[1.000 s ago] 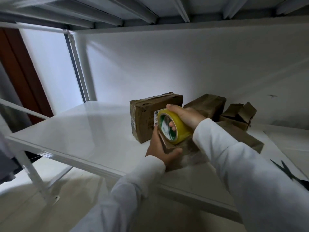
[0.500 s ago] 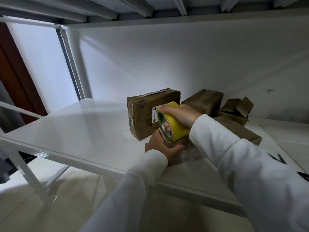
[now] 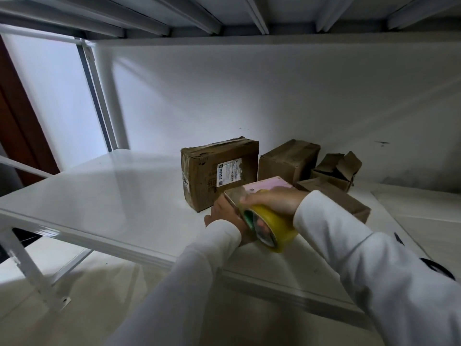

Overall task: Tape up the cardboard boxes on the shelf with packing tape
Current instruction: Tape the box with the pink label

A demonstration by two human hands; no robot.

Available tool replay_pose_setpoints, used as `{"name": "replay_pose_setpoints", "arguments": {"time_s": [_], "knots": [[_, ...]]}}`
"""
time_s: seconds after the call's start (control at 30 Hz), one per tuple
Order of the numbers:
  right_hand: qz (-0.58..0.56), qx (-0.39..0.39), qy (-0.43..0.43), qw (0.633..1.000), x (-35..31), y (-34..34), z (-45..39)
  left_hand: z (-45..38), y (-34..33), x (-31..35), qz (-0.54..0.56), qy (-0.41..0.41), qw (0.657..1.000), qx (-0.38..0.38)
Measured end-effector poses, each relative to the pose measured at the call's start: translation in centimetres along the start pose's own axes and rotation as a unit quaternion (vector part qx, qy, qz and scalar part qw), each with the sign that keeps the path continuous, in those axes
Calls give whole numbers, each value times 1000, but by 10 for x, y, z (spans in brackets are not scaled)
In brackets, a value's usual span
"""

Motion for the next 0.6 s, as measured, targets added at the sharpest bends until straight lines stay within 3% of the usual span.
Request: {"name": "replay_pose_setpoints", "arguments": {"time_s": [0.1, 0.27, 0.37, 0.47, 0.53, 0.6], "knots": [[2, -30, -2, 1000, 13, -11, 5, -7, -1, -3, -21, -11, 1000, -11], [8, -31, -36, 999, 40, -13, 4, -45, -13, -44, -129, 30, 983, -124], [-26, -47, -56, 997, 49, -18, 4, -26, 27, -13, -86, -12, 992, -87], [-45, -54, -72, 995, 52, -20, 3, -31, 66, 9, 25, -22, 999, 3], [-53, -55, -88, 993, 56, -20, 2, -30, 71, 30, -19, -37, 999, 20], [-63, -67, -100, 991, 59, -22, 4, -21, 62, 59, -131, -81, 988, 16]]}}
Point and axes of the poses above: each hand's wrist, its own z-axis away from the middle knuckle, its own y-axis out of the back of the hand, x = y × z, the point moved 9 cm from there along -z, towards the middle knuckle, and after that the axes turned 9 degrees about -x, right-handed, at the moved point
